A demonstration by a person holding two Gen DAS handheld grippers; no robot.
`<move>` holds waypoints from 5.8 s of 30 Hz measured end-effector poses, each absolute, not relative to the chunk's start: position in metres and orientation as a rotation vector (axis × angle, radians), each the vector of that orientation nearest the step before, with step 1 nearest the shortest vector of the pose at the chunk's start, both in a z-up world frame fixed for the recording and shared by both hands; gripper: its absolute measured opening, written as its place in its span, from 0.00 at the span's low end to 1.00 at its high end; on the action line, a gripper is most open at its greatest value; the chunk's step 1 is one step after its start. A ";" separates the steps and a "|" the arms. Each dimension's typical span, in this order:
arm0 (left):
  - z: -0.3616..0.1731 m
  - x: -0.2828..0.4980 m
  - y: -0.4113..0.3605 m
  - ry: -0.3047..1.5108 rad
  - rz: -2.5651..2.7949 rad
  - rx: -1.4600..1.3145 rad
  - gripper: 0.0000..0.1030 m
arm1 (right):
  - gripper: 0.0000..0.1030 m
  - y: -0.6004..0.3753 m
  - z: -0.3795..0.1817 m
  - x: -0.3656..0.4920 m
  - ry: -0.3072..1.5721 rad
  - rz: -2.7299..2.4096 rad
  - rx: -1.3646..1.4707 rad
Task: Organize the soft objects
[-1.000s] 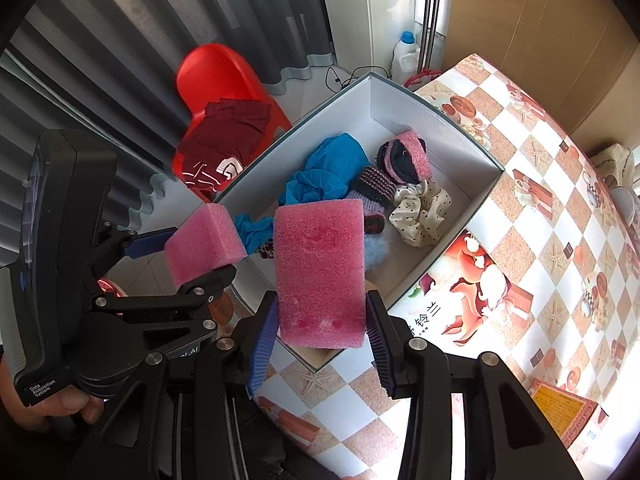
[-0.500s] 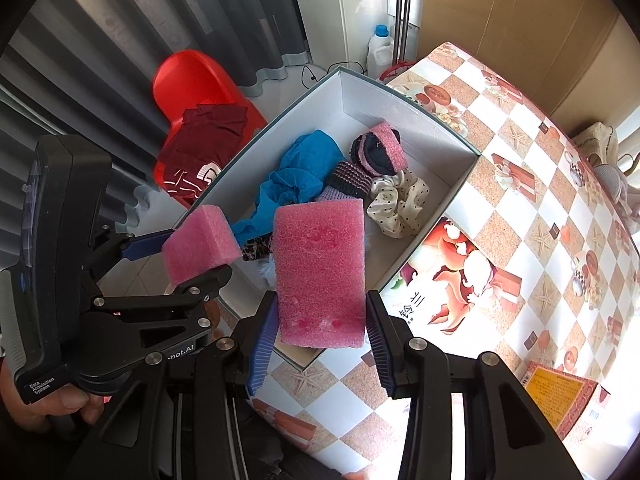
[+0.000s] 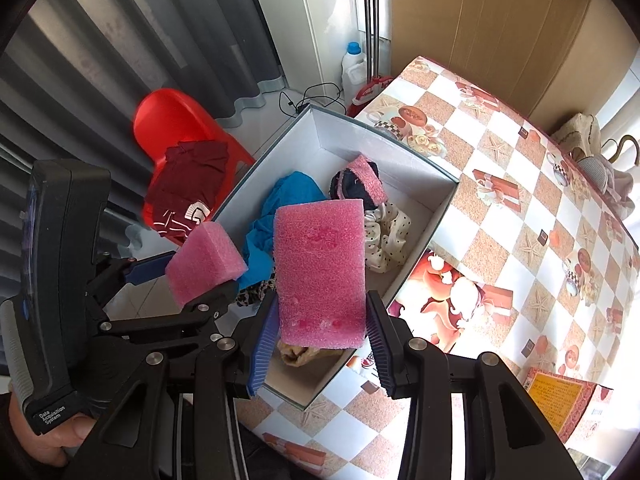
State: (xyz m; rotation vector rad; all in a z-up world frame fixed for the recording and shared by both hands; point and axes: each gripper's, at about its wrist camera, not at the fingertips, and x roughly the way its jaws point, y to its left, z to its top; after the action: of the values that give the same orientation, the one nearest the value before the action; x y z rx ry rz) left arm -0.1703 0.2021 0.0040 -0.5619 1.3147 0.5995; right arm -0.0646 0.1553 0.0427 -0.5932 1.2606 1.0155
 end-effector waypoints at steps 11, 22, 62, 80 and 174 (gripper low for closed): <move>0.002 -0.171 0.199 1.315 0.617 -0.537 0.64 | 0.43 0.147 0.034 -0.060 1.274 0.994 -0.619; 0.001 -0.178 0.197 1.317 0.642 -0.519 0.64 | 0.43 0.150 0.033 -0.064 1.277 1.015 -0.635; -0.007 -0.204 0.190 1.331 0.681 -0.564 0.64 | 0.43 0.156 0.038 -0.096 1.153 1.097 -0.775; -0.006 -0.188 0.184 1.345 0.631 -0.504 0.64 | 0.43 0.148 0.049 -0.111 0.913 1.074 -0.937; -0.016 -0.181 0.182 1.355 0.619 -0.484 0.64 | 0.43 0.142 0.033 -0.094 1.005 1.064 -0.855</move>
State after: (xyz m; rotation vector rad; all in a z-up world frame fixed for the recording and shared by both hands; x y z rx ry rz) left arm -0.1807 0.1824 -0.0158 -0.4837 1.3545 0.6188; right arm -0.0935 0.1416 0.0331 -0.8553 1.0046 1.0638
